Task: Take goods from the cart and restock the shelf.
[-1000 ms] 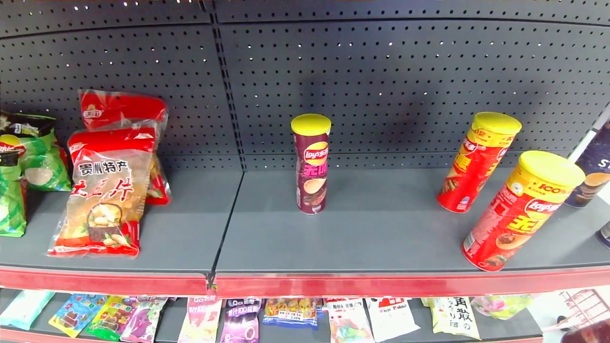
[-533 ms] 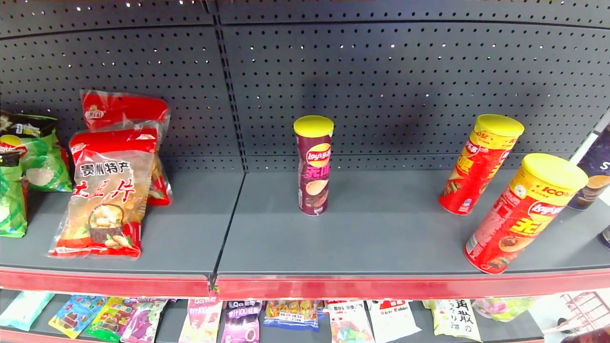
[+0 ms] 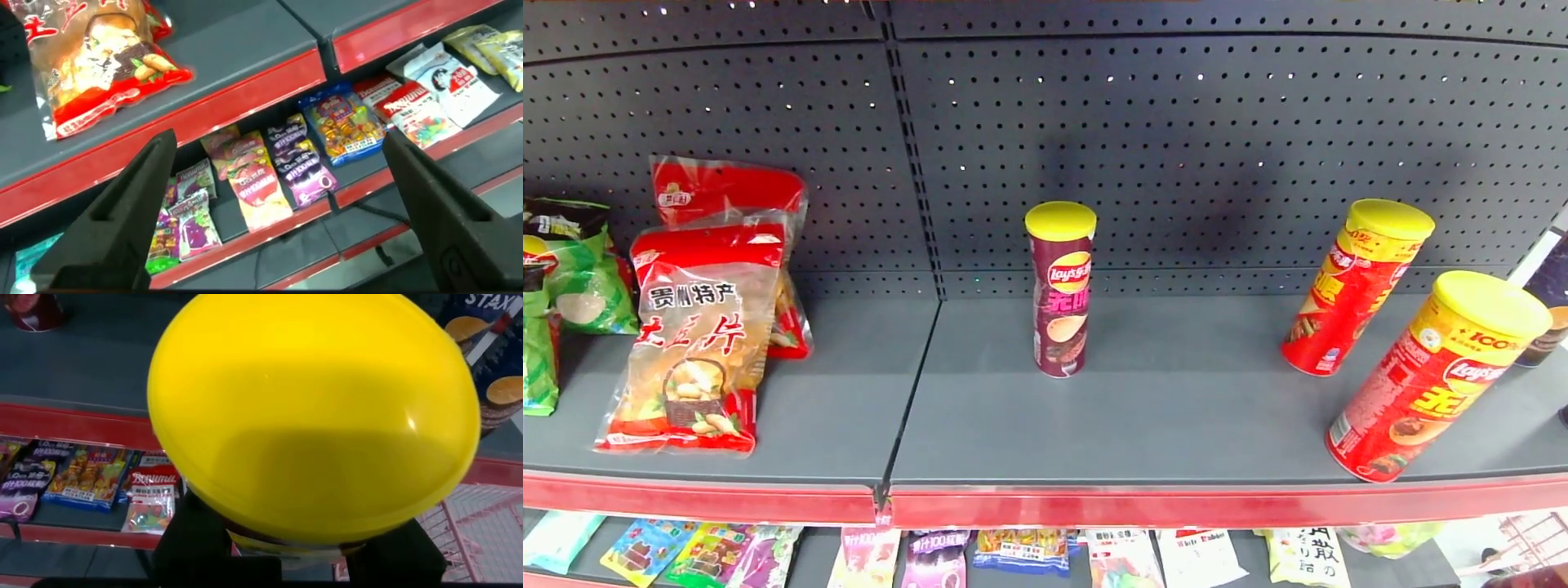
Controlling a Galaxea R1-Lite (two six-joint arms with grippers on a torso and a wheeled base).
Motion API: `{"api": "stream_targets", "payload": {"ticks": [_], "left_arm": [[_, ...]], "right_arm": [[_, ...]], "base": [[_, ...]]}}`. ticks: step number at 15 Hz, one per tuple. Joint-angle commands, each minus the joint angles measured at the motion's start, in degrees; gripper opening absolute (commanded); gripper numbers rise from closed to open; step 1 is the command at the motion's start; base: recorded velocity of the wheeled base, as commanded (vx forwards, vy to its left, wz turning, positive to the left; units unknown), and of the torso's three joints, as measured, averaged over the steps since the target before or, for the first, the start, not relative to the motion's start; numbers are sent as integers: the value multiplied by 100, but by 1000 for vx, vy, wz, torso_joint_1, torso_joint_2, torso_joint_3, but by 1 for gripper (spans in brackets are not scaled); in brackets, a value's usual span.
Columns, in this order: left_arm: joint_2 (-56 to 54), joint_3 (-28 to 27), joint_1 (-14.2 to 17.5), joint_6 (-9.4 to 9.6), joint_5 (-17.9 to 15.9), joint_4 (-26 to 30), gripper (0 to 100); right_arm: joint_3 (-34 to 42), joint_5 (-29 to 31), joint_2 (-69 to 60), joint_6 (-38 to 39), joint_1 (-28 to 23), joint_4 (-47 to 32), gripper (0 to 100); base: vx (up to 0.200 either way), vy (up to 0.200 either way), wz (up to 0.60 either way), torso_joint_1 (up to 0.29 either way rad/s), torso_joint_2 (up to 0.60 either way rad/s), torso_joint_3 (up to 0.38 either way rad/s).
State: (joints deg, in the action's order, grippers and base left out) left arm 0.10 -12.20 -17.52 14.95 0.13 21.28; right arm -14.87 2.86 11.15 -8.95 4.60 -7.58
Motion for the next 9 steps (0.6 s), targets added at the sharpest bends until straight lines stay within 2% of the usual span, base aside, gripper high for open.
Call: {"api": "stream_targets", "payload": {"ticks": [1,2,3,4,7,8,9], "left_arm": [[553,-300,3,-167,-49,-230,100],[1353,-608,-6,-466,-110,-599,100],[2284,-924,3,-712,-356,-1065,100],[3321,-1293,3,-827,-760,-1628,100],[6107,-2445,-6,-791,-1675,-3016,100],[6837,-2849,-6,-712,-2035,-3333,100],[7224,-3104,-50,-633,-2228,-3403,100]], "right_arm": [[116,-84,-333,-169,147,2,0],[90,-119,-324,-169,129,2,0],[63,-128,-254,-169,129,11,0],[19,-146,-105,-160,156,20,0],[11,-480,115,113,252,11,0],[19,-524,115,121,261,11,0],[19,-524,115,121,261,11,0]], "base": [[0,0,0,0,0,0],[0,0,0,0,0,0],[0,0,0,0,0,0],[0,0,0,0,0,0],[0,0,0,0,0,0],[0,0,0,0,0,0],[0,0,0,0,0,0]]}}
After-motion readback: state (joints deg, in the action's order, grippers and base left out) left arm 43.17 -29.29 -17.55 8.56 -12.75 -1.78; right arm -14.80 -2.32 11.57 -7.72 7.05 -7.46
